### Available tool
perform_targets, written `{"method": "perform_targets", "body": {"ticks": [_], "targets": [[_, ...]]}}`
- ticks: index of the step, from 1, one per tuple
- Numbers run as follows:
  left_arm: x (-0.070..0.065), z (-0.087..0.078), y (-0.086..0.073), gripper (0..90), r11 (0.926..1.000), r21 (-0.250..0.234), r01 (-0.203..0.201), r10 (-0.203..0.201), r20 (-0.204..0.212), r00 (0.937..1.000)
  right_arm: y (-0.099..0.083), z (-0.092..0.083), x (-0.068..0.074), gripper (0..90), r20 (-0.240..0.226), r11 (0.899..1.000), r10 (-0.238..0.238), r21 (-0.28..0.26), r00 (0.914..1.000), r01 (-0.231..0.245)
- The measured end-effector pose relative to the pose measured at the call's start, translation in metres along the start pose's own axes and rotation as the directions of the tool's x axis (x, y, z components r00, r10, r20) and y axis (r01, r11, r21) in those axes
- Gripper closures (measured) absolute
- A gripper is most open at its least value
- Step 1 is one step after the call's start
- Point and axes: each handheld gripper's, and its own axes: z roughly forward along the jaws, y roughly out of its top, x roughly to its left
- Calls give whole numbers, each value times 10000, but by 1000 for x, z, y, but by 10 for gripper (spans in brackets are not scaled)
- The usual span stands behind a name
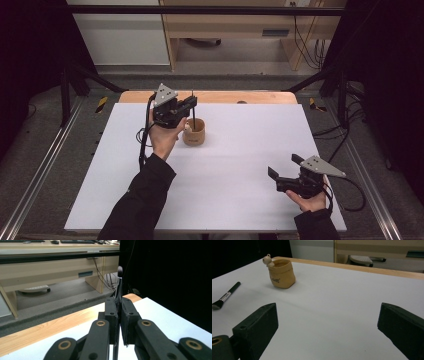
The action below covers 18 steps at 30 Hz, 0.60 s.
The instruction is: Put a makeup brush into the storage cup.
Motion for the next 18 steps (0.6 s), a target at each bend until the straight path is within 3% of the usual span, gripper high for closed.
{"method": "perform_targets", "body": {"ticks": [18], "targets": [[6, 22, -6, 845, 9997, 87, -215, 219, -486, 9986, 1, 0, 0, 39, -26, 10000, -14, -20, 10000, 14]]}}
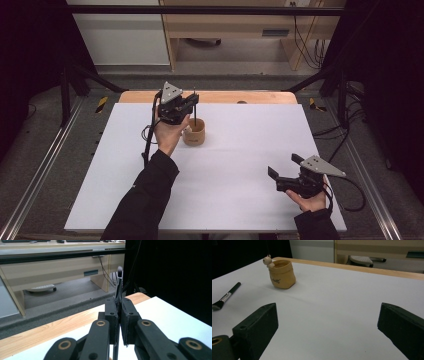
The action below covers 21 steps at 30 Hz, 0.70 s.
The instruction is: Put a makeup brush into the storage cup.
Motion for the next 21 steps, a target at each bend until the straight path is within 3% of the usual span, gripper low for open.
{"method": "perform_targets", "body": {"ticks": [21], "targets": [[5, 23, -12, 845, 9991, 400, -138, 149, -276, 9995, 0, 0, 1, 38, -99, 10000, 2, -35, 10000, -2]]}}
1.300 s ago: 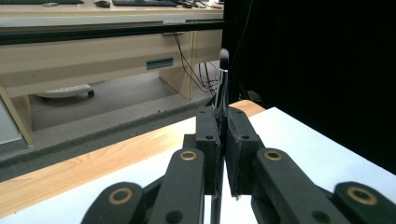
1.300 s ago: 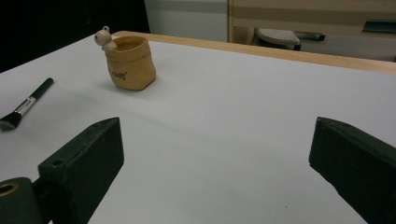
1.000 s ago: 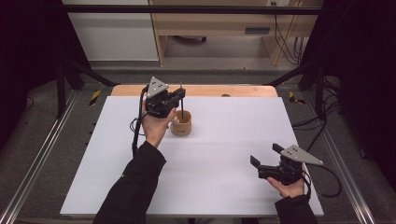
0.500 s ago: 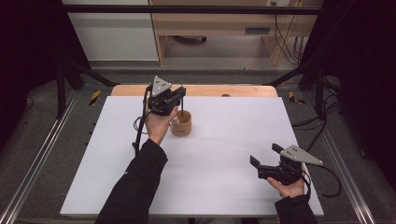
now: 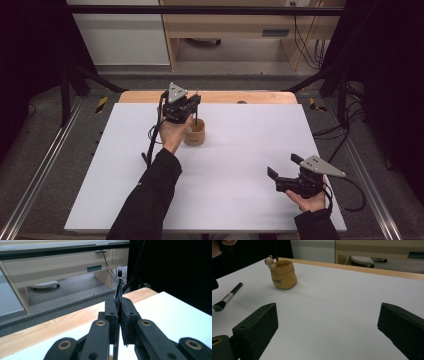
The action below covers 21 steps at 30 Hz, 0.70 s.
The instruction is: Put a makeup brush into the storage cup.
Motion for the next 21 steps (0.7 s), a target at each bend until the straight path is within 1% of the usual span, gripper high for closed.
{"method": "perform_targets", "body": {"ticks": [4, 14, 21], "targets": [[1, 3, -3, 845, 10000, 34, 66, -66, -34, 10000, 0, 0, 0, 38, -3, 10000, 15, 19, 10000, -15], [0, 7, -12, 845, 9997, 225, -100, 100, 1, 10000, 0, 1, 1, 38, 2, 10000, -4, 26, 10000, 4], [2, 8, -21, 845, 9993, 361, -57, 57, 5, 10000, 0, 1, 1, 38, -22, 10000, -25, 59, 10000, 25]]}}
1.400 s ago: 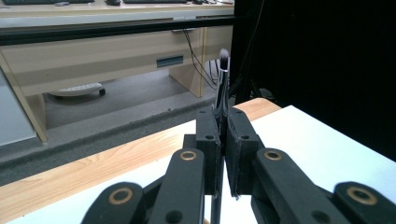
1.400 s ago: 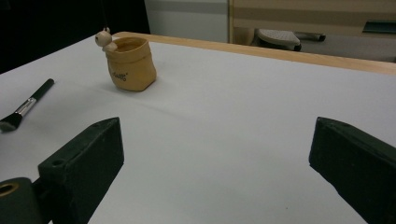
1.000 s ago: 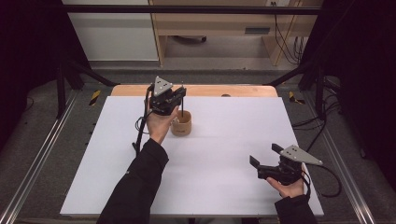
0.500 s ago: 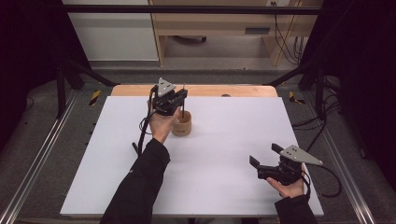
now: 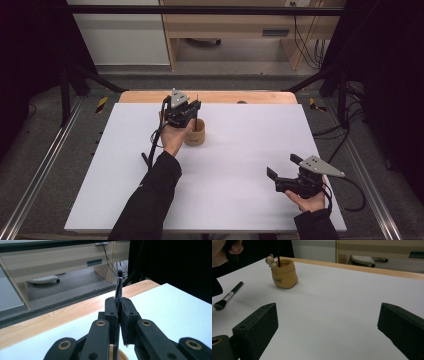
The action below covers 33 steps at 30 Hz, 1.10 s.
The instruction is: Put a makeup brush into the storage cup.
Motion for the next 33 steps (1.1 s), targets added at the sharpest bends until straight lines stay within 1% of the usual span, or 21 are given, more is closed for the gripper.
{"method": "perform_targets", "body": {"ticks": [3, 8, 14, 18, 33], "targets": [[1, 0, -3, 845, 10000, 17, 52, -52, 2, 10000, 0, 0, 0, 39, -4, 10000, 29, 43, 10000, -29], [0, 1, -7, 845, 10000, 98, 18, -18, 38, 10000, 0, 1, 1, 39, -12, 10000, 41, 65, 10000, -41], [1, 2, -15, 845, 9998, 149, 135, -136, 92, 9999, 0, 1, 1, 39, -29, 10000, -4, 56, 10000, 4], [0, 2, -18, 845, 9997, 250, 50, -52, 102, 9999, -1, 1, 1, 40, -32, 10000, -12, 48, 10000, 12], [0, 5, -32, 843, 9977, 675, 33, -37, 59, 10000, 0, 2, 2, 40, 0, 9999, -99, 24, 10000, 99]]}}
